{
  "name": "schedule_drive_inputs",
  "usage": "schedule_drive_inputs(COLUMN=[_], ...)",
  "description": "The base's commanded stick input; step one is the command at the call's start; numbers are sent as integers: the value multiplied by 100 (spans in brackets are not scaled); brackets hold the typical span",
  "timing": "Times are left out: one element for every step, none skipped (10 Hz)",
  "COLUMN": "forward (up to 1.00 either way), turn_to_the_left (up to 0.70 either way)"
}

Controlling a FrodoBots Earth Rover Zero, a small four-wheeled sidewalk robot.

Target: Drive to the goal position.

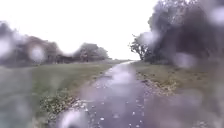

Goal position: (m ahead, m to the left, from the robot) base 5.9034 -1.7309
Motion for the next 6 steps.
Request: schedule_drive_inputs(forward=[100, 100, 100, 100, 99, 97], turn_to_the_left=[0, 0, 0, 0, 0, 0])
